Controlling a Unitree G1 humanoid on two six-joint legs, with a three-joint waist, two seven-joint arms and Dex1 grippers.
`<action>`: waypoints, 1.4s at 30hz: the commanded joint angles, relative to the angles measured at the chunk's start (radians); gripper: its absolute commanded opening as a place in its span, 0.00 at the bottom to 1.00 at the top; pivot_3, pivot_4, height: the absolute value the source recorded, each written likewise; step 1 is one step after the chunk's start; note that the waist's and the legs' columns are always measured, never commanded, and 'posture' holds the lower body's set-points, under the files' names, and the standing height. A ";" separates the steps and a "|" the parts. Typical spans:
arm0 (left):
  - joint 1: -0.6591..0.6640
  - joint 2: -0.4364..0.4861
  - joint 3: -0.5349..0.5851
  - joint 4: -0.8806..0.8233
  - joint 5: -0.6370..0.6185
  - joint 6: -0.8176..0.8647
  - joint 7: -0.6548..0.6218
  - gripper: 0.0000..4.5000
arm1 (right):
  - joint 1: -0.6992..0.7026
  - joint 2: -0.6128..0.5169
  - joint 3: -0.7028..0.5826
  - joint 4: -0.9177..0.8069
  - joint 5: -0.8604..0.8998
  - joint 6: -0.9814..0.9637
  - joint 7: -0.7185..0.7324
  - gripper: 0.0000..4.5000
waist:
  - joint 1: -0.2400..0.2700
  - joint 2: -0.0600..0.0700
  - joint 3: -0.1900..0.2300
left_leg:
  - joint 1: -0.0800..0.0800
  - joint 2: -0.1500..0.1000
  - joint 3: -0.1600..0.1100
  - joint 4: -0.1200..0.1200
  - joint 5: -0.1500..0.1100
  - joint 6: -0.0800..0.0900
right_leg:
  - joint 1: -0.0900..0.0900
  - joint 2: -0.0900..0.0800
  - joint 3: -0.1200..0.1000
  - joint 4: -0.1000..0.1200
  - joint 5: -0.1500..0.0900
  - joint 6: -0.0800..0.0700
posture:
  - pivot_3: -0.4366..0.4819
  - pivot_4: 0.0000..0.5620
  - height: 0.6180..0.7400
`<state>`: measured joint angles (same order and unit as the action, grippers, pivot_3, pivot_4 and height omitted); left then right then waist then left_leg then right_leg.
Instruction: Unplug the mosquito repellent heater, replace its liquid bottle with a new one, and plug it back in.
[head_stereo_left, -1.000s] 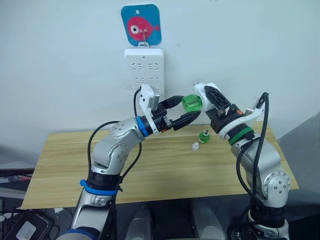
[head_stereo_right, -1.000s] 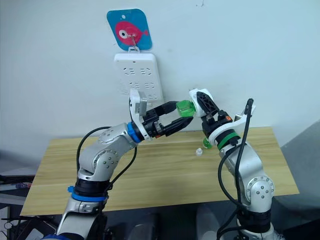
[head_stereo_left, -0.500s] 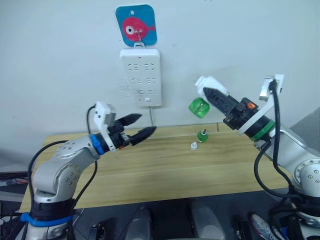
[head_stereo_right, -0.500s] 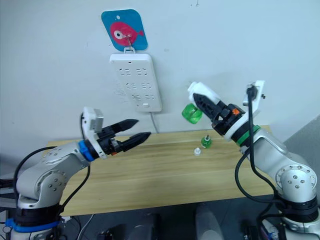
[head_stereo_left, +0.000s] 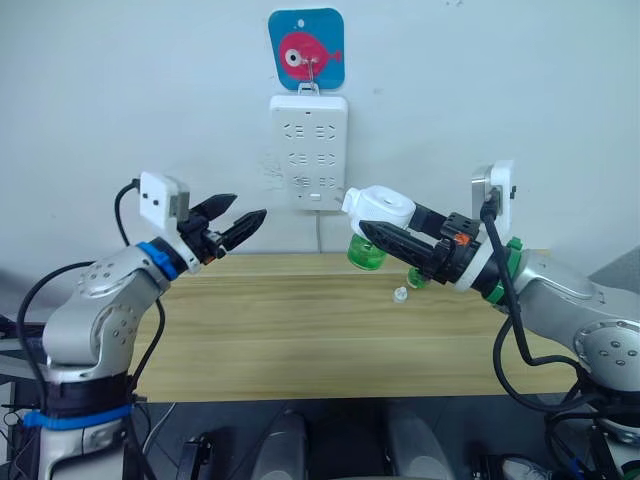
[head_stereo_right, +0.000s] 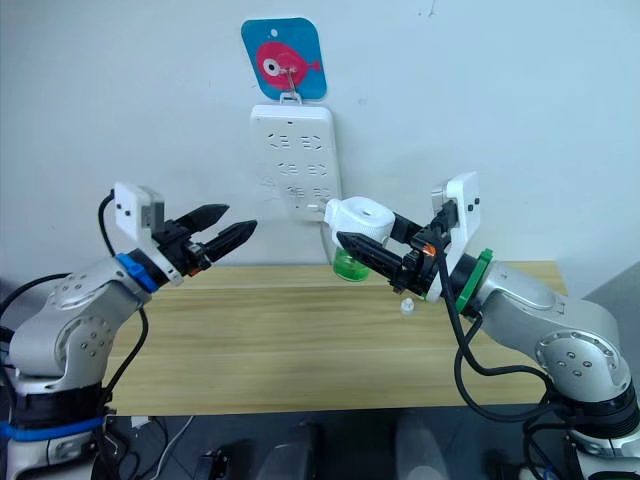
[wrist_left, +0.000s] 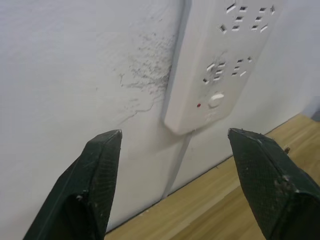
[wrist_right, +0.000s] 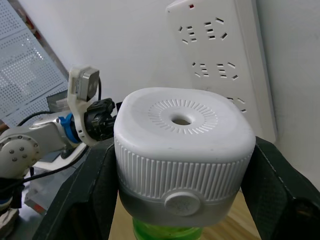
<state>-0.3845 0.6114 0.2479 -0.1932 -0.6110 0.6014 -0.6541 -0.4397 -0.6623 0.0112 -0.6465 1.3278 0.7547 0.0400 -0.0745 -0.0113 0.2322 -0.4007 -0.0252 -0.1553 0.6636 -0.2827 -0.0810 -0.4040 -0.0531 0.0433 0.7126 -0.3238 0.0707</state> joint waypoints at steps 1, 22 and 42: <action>-0.084 0.013 -0.051 0.070 0.021 -0.040 -0.082 0.79 | 0.004 -0.014 -0.035 -0.062 -0.017 0.000 0.014 0.67 | -0.005 0.000 0.000 | 0.000 0.000 0.000 0.000 0.000 0.000 | 0.000 0.000 0.000 0.000 0.000 0.000 | 0.37 0.35 1.00; -0.338 -0.007 -0.154 0.421 0.155 -0.182 -0.254 0.79 | 0.046 -0.026 -0.067 -0.127 -0.015 0.013 -0.030 0.67 | -0.037 0.000 0.000 | 0.000 0.000 -0.001 0.000 0.000 0.000 | 0.000 0.000 -0.001 0.000 0.000 0.000 | 0.32 0.36 1.00; -0.519 0.001 -0.224 0.564 0.176 -0.145 -0.568 0.79 | 0.147 -0.102 -0.099 -0.180 -0.003 0.019 0.015 0.67 | -0.042 -0.001 0.000 | -0.001 -0.002 -0.004 0.001 0.000 0.000 | 0.001 -0.001 -0.003 0.000 0.000 0.000 | 0.28 0.35 1.00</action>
<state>-0.8795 0.6046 0.0258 0.4376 -0.4048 0.4426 -1.1868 -0.2904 -0.7567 -0.0577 -0.7834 1.3064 0.7857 0.0369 -0.1168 -0.0123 0.2324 -0.4021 -0.0273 -0.1592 0.6650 -0.2822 -0.0813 -0.4032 -0.0535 0.0401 0.7128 -0.3238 0.0708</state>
